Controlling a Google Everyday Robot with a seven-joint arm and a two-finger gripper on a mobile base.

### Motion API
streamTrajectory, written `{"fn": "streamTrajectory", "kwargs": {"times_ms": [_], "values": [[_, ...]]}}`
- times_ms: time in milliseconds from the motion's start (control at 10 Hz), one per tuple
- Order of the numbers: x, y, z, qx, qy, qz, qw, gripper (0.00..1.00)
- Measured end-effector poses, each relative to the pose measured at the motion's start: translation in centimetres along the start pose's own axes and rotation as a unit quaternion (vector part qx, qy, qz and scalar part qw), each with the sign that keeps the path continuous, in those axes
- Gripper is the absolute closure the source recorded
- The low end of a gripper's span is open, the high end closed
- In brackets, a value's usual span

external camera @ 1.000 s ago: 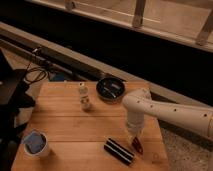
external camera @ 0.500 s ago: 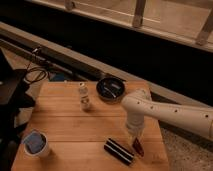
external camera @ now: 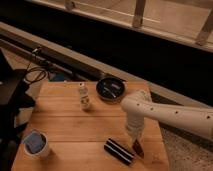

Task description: Drag the pepper across the table

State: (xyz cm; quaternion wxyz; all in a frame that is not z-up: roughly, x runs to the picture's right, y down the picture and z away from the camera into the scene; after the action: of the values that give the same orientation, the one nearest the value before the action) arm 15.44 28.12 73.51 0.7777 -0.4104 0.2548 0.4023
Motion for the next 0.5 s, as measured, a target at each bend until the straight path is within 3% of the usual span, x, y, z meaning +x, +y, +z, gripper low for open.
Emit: {"fn": "streamTrajectory", "kwargs": {"times_ms": [200, 500], "values": [[0.18, 0.34, -0.06, 0.002, 0.001, -0.003, 1.0, 0.73], [0.74, 0.56, -0.03, 0.004, 0.001, -0.003, 1.0, 0.53]]}}
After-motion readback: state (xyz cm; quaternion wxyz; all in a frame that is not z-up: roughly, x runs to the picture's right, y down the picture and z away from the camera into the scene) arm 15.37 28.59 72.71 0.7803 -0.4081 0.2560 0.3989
